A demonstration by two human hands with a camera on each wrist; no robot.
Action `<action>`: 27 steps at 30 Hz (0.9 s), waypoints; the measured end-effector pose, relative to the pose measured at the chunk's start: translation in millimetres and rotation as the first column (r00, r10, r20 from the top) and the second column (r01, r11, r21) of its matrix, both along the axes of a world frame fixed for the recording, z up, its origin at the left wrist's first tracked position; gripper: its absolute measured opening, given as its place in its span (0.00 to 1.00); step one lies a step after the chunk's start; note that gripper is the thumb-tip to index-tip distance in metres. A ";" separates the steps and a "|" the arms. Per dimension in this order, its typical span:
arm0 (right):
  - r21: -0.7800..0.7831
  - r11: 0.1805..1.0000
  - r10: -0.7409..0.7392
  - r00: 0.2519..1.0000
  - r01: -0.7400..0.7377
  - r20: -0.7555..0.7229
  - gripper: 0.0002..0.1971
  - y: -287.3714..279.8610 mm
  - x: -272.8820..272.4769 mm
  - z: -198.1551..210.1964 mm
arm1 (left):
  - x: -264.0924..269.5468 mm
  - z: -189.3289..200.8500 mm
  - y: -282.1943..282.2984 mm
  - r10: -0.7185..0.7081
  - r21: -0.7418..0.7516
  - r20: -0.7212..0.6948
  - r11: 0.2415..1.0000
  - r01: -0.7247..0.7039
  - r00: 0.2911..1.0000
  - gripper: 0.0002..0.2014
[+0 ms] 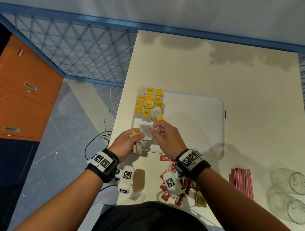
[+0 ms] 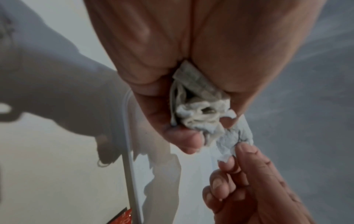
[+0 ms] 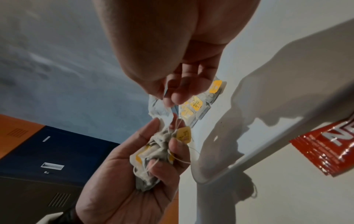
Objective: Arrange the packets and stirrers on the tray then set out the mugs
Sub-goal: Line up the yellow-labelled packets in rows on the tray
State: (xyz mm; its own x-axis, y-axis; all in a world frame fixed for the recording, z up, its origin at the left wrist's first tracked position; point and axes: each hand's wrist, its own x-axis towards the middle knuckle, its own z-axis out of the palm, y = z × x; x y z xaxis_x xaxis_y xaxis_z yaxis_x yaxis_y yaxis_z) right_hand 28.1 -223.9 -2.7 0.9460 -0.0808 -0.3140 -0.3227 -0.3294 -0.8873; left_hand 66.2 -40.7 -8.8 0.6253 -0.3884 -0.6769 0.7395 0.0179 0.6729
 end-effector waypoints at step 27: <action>-0.027 0.997 0.072 0.996 -0.074 -0.042 0.04 -7.6 -8.0 -6.1 | 3.6 -6.8 -0.7 -0.066 0.031 0.067 0.997 0.064 0.996 0.03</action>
State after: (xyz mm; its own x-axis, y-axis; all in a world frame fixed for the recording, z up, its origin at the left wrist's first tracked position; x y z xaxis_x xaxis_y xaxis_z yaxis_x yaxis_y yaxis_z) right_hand 20.1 -231.5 -8.8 0.9360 -0.0216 -0.3515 -0.3330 -0.3787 -0.8635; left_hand 69.8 -41.5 -15.6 0.6440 -0.4108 -0.6454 0.6912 -0.0492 0.7210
